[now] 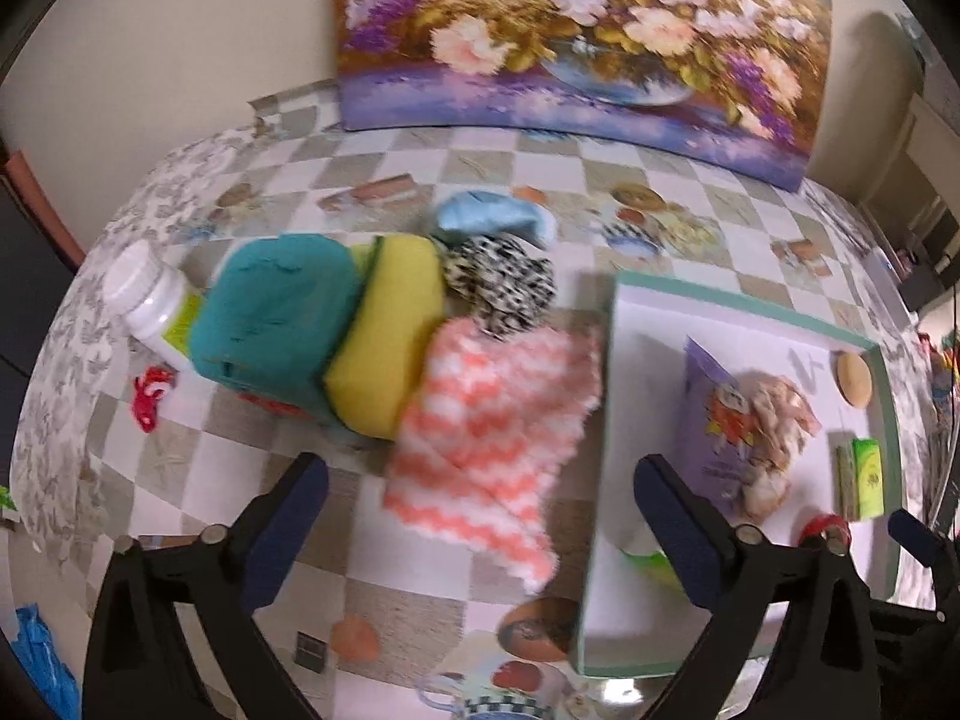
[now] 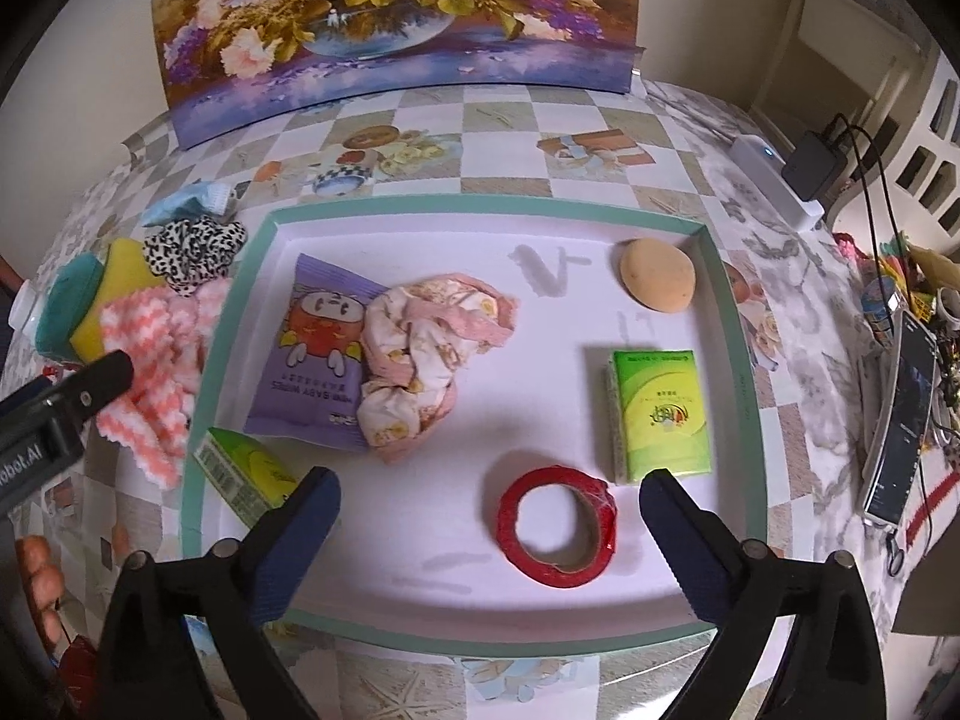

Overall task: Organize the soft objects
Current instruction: 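Withdraw both open tools from the tray toward the pile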

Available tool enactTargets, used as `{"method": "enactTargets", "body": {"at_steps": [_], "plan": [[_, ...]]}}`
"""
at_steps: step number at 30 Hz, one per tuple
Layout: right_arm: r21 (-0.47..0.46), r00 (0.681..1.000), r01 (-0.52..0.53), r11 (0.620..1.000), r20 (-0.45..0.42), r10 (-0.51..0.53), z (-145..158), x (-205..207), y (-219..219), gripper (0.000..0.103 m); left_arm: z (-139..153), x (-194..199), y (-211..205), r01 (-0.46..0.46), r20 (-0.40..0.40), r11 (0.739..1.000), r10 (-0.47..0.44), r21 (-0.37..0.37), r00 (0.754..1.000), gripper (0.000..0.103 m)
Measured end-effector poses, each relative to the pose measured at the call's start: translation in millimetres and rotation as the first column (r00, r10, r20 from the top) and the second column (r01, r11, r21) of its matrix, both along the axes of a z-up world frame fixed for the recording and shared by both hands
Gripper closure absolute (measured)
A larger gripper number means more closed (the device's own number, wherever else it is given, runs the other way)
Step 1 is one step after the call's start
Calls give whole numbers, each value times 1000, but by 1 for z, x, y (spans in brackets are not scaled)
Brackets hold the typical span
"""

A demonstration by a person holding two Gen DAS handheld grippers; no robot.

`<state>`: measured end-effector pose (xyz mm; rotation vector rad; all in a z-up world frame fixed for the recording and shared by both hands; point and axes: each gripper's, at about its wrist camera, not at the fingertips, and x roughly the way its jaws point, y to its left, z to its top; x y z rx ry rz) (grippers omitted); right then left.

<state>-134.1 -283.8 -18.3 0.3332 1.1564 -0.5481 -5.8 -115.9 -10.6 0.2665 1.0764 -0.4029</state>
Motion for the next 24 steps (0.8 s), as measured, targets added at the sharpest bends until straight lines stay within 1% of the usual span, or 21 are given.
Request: {"method": "enactTargets", "body": {"at_steps": [4, 8, 12, 24], "plan": [[7, 1000, -21, 1000, 8, 21, 0, 4, 6, 1, -2, 7, 12, -30, -32, 999, 30, -11, 999, 1], [18, 998, -56, 998, 16, 56, 1, 9, 16, 0, -3, 14, 24, -65, -43, 998, 64, -16, 997, 1], [6, 995, -102, 995, -3, 102, -2, 18, 29, 0, -1, 18, 33, -88, -54, 996, 86, -34, 995, 1], [7, 989, -142, 990, -42, 142, -11, 26, 41, 0, 0, 20, 38, -90, -65, 995, 87, -45, 994, 1]]}}
